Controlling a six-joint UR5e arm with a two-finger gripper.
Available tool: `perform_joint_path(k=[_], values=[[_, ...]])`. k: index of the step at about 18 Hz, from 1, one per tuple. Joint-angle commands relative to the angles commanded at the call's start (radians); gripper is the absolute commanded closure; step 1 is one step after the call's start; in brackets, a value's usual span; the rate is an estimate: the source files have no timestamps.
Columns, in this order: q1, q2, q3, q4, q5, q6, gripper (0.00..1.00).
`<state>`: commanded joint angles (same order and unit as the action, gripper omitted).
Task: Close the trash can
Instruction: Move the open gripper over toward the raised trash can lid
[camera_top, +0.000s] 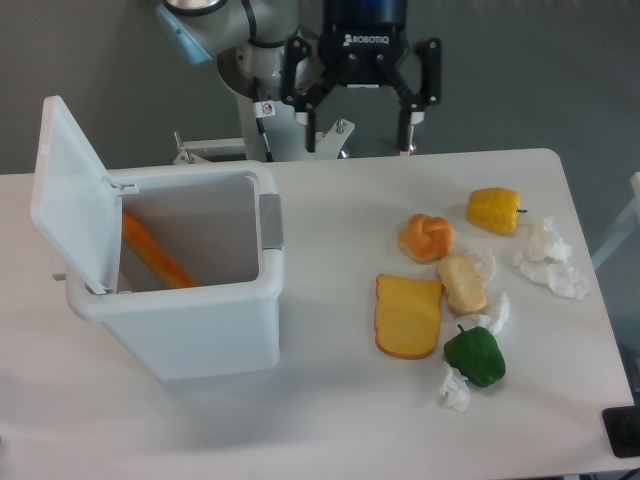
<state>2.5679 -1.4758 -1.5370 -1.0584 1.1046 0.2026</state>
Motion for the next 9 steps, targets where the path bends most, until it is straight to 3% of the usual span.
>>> perform_joint_path(k=[3, 9], values=[[-0.035, 0.025, -0.009, 0.000, -0.008, -0.002, 0.00], [-0.080, 0.014, 0.003, -0.002, -0.012, -0.109, 0.00]])
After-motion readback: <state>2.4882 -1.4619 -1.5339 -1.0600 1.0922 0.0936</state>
